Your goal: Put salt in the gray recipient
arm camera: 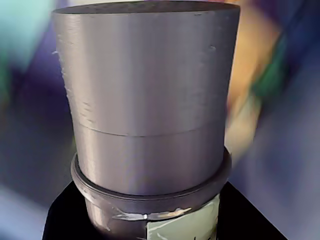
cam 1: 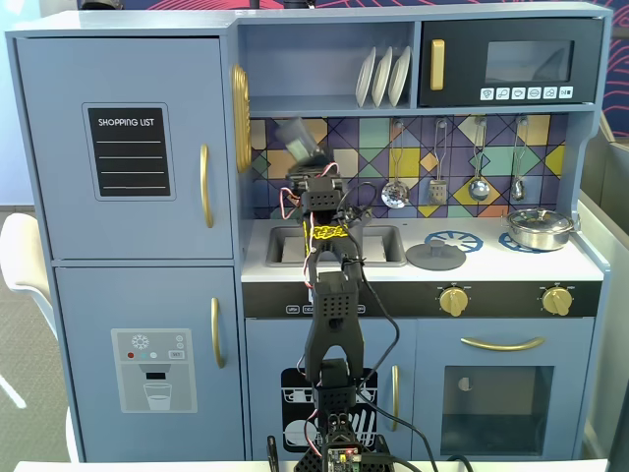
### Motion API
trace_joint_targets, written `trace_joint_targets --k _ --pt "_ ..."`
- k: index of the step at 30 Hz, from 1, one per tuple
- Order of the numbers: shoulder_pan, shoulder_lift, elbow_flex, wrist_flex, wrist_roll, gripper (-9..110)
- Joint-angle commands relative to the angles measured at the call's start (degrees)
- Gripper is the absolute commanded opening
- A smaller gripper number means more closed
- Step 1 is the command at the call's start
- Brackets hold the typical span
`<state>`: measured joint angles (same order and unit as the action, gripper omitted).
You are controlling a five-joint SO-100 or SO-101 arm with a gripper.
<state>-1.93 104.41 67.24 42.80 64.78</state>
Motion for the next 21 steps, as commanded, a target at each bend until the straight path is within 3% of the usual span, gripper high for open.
trace_joint_targets --k 1,9,12,16,21 --pt "0.35 -0.09 -5.27 3.43 1.23 0" --pt "-2.9 -0.44 -3.43 -17.4 -6.59 0" --pt "-2.55 -2.02 -6.06 -19.25 -7.82 0" --pt "-1.41 -5.98 -14.41 -2.81 -5.54 0" --pt "0.0 -5.98 -14.24 8.79 -4.48 0"
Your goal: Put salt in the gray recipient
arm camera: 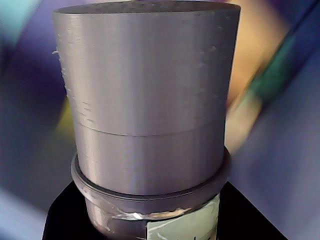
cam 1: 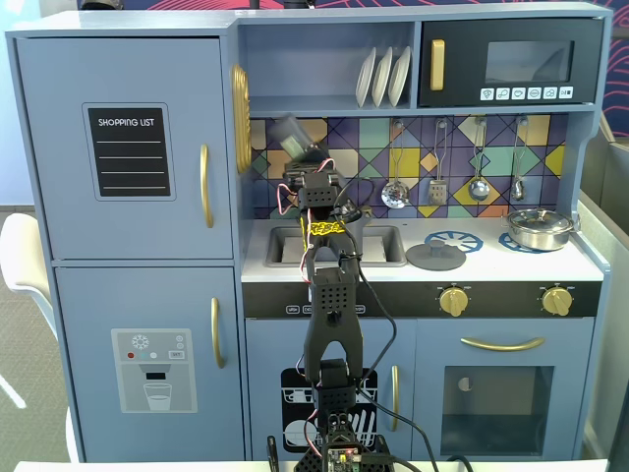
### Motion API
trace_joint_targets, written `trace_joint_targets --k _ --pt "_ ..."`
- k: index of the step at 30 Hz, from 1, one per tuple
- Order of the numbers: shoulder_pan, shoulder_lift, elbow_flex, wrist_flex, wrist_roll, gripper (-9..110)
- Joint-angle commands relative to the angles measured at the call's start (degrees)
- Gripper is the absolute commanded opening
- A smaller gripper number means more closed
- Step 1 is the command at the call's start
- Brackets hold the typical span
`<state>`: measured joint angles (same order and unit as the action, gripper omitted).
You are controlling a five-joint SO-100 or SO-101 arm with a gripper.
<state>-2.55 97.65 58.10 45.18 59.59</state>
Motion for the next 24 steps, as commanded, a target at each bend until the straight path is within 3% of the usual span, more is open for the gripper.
trace_joint_targets --k 1,10,13,20,24 --pt "0.35 1.14 -4.39 6.68 0.7 0" --pt "-2.29 6.33 5.8 -22.76 -4.83 0" --pt "-1.67 5.1 3.08 -20.21 -3.96 0" --pt "0.0 2.37 -2.64 3.43 -0.79 0" --pt "-0.62 4.13 2.37 -2.64 -1.49 0"
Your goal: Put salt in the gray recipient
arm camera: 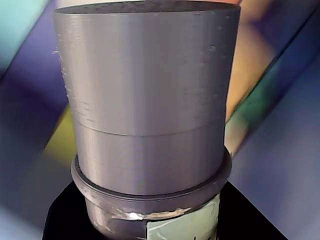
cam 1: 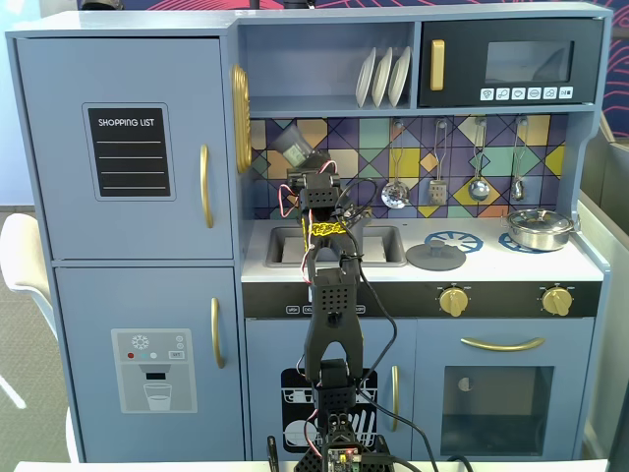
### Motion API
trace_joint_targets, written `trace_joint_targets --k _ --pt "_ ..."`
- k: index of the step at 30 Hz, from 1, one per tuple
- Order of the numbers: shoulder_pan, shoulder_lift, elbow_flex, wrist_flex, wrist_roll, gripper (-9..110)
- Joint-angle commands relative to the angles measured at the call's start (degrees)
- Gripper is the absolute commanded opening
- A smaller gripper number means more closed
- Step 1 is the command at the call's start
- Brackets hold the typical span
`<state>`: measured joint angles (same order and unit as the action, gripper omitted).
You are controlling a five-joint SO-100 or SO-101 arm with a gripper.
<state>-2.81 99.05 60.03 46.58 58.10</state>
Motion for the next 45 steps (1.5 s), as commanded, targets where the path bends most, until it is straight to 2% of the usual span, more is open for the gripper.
trace_joint_targets --k 1,3,4,8,11,16,21,25,30,33,35,45 --pt "-0.53 4.39 4.39 -10.72 -0.97 0" --pt "-0.79 5.89 9.58 -23.12 -2.99 0" --pt "-0.88 5.71 9.05 -25.4 -3.78 0" --pt "0.18 3.08 2.37 -23.55 -7.12 0" --pt "2.46 2.99 0.44 -19.69 -16.61 0" --pt "10.63 4.31 0.09 -10.55 -47.02 0" --pt "25.31 2.37 -0.44 -2.29 -76.38 0" --pt "37.71 1.67 0.18 -4.83 -106.7 0" --pt "49.22 -0.97 1.93 -21.45 -134.56 0" --pt "52.29 -2.81 5.54 -30.32 -144.4 0" --pt "53.17 -3.16 9.4 -35.95 -147.3 0" --pt "54.4 -6.86 21.53 -47.81 -149.41 0"
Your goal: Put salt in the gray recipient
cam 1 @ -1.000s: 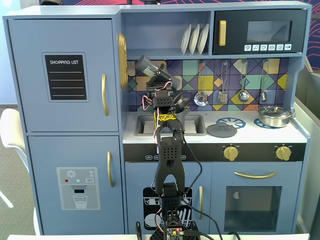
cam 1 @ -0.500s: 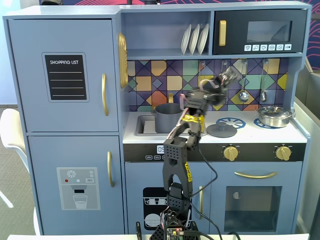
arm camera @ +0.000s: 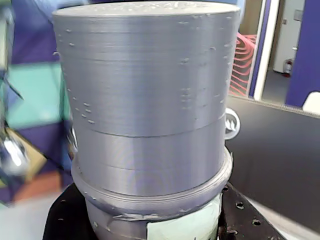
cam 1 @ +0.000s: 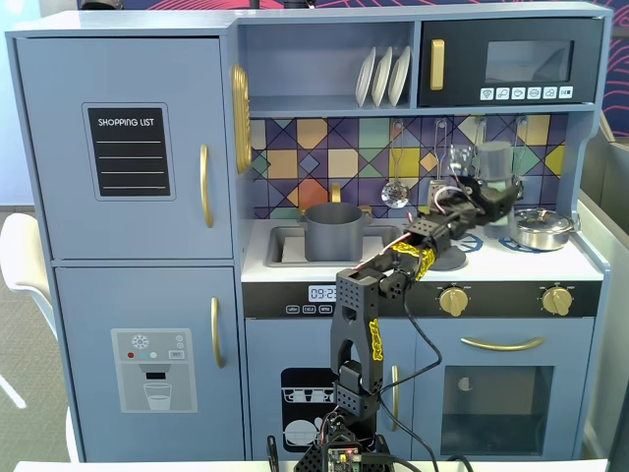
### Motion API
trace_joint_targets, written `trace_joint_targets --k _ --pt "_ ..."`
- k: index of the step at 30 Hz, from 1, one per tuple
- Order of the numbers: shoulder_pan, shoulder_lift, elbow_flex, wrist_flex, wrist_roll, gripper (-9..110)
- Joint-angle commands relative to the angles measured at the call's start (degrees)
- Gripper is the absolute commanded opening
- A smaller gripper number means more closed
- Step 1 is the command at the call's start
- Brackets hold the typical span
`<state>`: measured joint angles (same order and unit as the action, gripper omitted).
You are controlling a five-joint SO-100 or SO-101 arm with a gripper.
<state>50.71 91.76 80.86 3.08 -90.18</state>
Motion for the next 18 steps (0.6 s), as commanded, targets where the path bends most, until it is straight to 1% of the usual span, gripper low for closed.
trace_joint_targets --k 1,7,11,18 --pt "0.97 0.18 1.32 -5.01 -1.05 0" --pt "0.97 -0.62 2.9 -5.01 2.37 0" --pt "0.35 -0.44 3.78 -2.99 4.83 0" --pt "-0.53 1.76 6.86 -1.41 6.86 0"
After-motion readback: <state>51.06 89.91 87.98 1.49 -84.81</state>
